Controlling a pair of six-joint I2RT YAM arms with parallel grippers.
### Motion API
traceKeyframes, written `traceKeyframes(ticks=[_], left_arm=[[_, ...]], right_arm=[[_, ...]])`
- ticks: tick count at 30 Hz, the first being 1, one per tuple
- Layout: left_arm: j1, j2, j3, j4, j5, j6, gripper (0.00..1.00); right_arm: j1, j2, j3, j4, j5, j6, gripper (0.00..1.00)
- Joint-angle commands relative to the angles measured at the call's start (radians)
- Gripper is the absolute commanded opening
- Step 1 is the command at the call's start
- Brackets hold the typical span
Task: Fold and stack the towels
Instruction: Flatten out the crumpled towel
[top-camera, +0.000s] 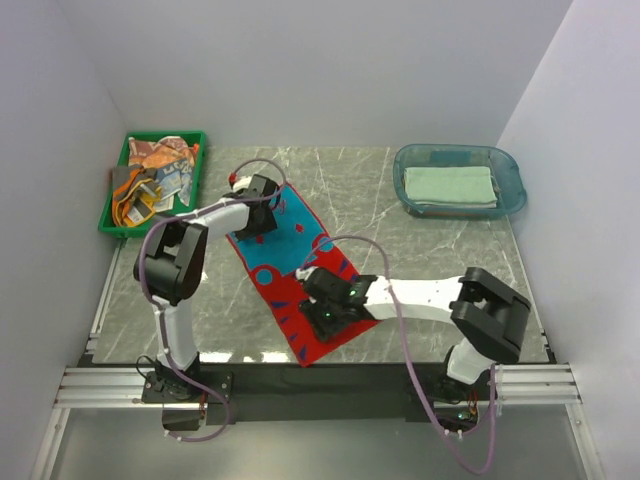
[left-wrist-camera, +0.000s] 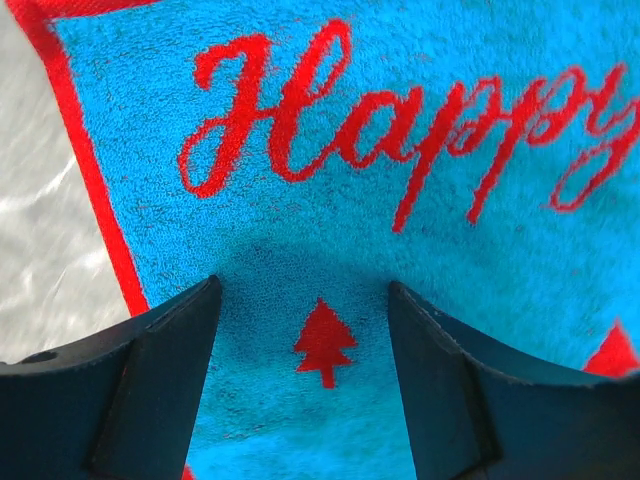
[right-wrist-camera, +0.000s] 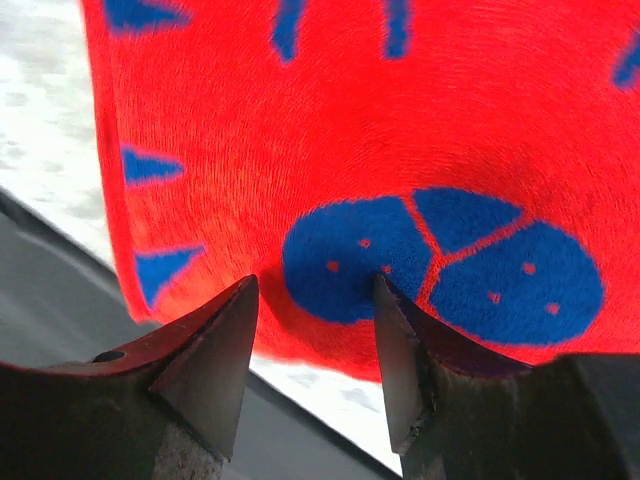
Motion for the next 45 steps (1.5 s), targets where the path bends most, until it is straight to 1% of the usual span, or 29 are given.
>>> traceKeyframes(ticks=[1, 5, 9, 13, 16, 17, 20, 21, 22, 24, 25, 27, 28, 29, 30, 31, 32, 33, 35, 40, 45], left_arm=[[-0.001, 0.073, 0.078, 0.011, 0.013, 0.054, 0.73], [-0.032, 0.138, 0.176, 0.016, 0.048, 0.106, 0.74], [-0.078, 0.171, 0.233, 0.031, 0.1, 0.145, 0.74], [-0.115, 0.12, 0.197, 0.072, 0.132, 0.142, 0.76], [-0.11, 0.042, 0.173, 0.075, 0.111, 0.14, 0.79], [-0.103, 0.021, 0.175, 0.069, 0.096, 0.143, 0.8], [-0.068, -0.053, 0.193, 0.055, 0.082, 0.157, 0.82], [-0.057, -0.079, 0.198, 0.054, 0.073, 0.175, 0.82], [-0.04, -0.088, 0.206, 0.054, 0.063, 0.184, 0.81], [-0.023, -0.093, 0.218, 0.039, 0.048, 0.207, 0.8], [-0.008, -0.09, 0.229, 0.034, 0.046, 0.209, 0.78], [0.002, -0.07, 0.233, 0.032, 0.054, 0.211, 0.77], [0.005, -0.062, 0.23, 0.037, 0.057, 0.211, 0.75], [0.005, -0.052, 0.23, 0.039, 0.062, 0.211, 0.74], [0.005, -0.029, 0.232, 0.031, 0.066, 0.205, 0.73], [0.006, -0.016, 0.233, 0.028, 0.069, 0.2, 0.72], [0.006, -0.006, 0.23, 0.026, 0.072, 0.195, 0.71], [0.005, 0.005, 0.223, 0.029, 0.075, 0.189, 0.71], [0.005, 0.011, 0.193, 0.052, 0.091, 0.183, 0.68], [0.003, 0.02, 0.134, 0.072, 0.12, 0.151, 0.67], [0.003, 0.01, 0.074, 0.083, 0.125, 0.117, 0.67]], right_arm=[[0.09, 0.076, 0.049, -0.021, -0.021, 0.056, 0.57], [0.145, 0.145, 0.123, -0.039, -0.045, 0.066, 0.56], [0.178, 0.165, 0.2, -0.07, -0.065, 0.043, 0.56], [0.185, 0.121, 0.208, -0.088, -0.061, 0.027, 0.56], [0.165, 0.044, 0.218, -0.116, -0.041, -0.007, 0.56], [0.153, 0.011, 0.226, -0.127, -0.024, -0.036, 0.56], [0.057, -0.041, 0.261, -0.164, 0.014, -0.099, 0.57], [0.014, -0.051, 0.286, -0.171, 0.013, -0.113, 0.57], [-0.065, -0.063, 0.3, -0.182, 0.01, -0.127, 0.57], [-0.147, -0.066, 0.347, -0.181, 0.007, -0.174, 0.57], [-0.222, -0.051, 0.361, -0.158, 0.004, -0.188, 0.57], [-0.282, -0.005, 0.427, -0.144, 0.011, -0.214, 0.56], [-0.339, 0.057, 0.451, -0.136, 0.004, -0.225, 0.54], [-0.359, 0.093, 0.477, -0.133, 0.002, -0.233, 0.54], [-0.377, 0.127, 0.523, -0.131, 0.011, -0.234, 0.49], [-0.393, 0.186, 0.542, -0.127, 0.014, -0.237, 0.47], [-0.416, 0.213, 0.557, -0.122, 0.019, -0.24, 0.45], [-0.424, 0.234, 0.579, -0.118, 0.024, -0.24, 0.38], [-0.44, 0.283, 0.586, -0.098, 0.034, -0.237, 0.33], [-0.445, 0.346, 0.564, -0.101, 0.045, -0.216, 0.31], [-0.445, 0.322, 0.43, -0.073, 0.051, -0.153, 0.31]])
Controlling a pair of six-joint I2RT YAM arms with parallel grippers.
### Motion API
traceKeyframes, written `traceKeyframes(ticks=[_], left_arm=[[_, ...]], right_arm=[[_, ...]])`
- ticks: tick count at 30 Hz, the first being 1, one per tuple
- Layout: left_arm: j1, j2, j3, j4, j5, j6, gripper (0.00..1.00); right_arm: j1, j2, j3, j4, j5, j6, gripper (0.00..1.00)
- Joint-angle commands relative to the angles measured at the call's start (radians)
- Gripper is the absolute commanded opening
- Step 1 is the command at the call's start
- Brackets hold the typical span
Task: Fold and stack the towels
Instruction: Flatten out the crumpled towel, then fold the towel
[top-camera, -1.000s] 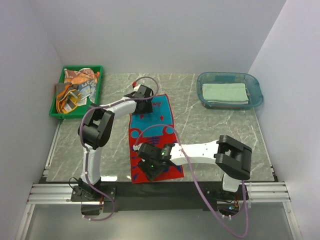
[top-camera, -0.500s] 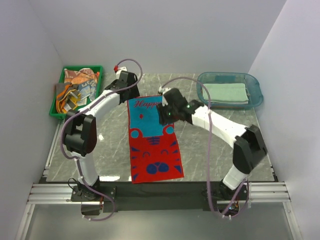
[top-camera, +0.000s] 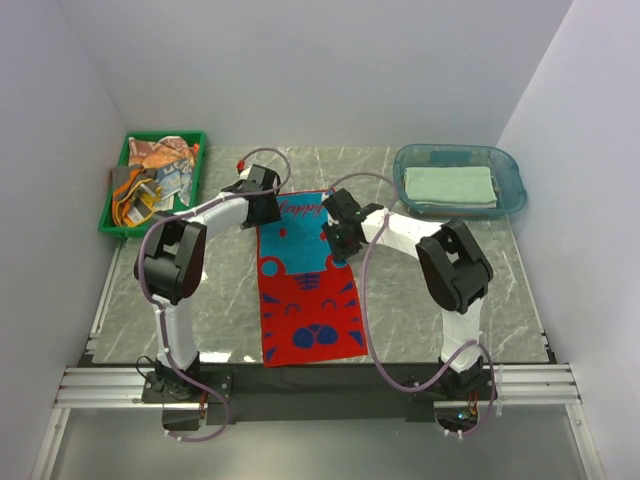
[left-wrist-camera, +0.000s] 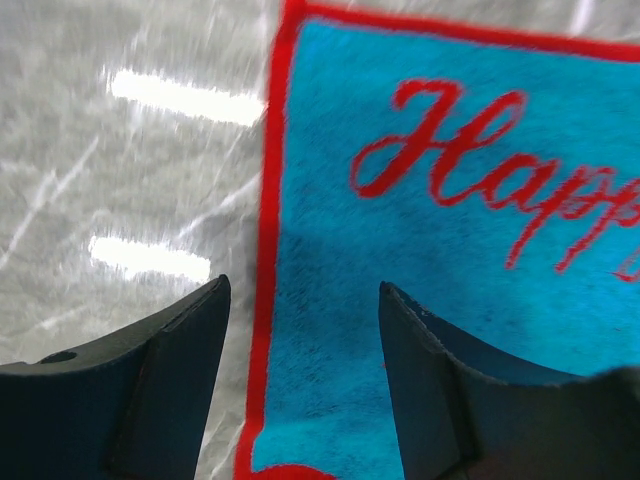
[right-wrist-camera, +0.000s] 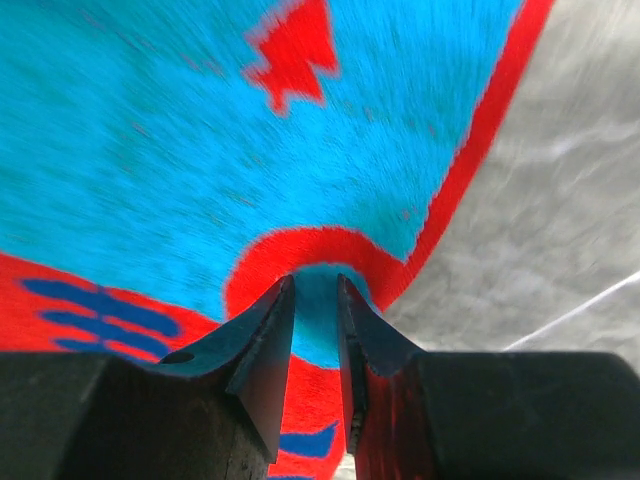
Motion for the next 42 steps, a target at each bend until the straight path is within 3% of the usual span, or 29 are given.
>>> traceKeyframes(ticks=[1, 11, 17, 20, 26, 35, 42], left_arm=[[-0.006, -0.016, -0.033, 0.029, 0.017, -0.037, 0.66], [-0.047, -0.09, -0.181, 0.037, 0.03, -0.094, 0.66], [-0.059, -0.197, -0.267, 0.015, 0.071, -0.132, 0.66], [-0.059, -0.26, -0.281, 0.021, 0.07, -0.12, 0.68], [-0.042, -0.199, -0.077, 0.0, 0.039, -0.031, 0.79], [0.008, 0.098, 0.273, -0.017, 0.039, 0.09, 0.79], [0.034, 0.22, 0.362, 0.032, 0.111, 0.183, 0.78]], right_arm=[[0.0, -0.053, -0.077, 0.024, 0.018, 0.055, 0.31], [0.018, -0.163, -0.299, 0.052, 0.001, 0.119, 0.32], [0.02, -0.286, -0.294, 0.026, 0.01, 0.084, 0.33], [0.005, -0.325, -0.231, 0.02, 0.036, 0.032, 0.54], [-0.11, -0.259, -0.04, 0.024, 0.047, -0.038, 0.61], [-0.265, -0.02, 0.2, 0.064, -0.011, -0.071, 0.59], [-0.304, 0.171, 0.368, 0.033, -0.023, -0.118, 0.59]])
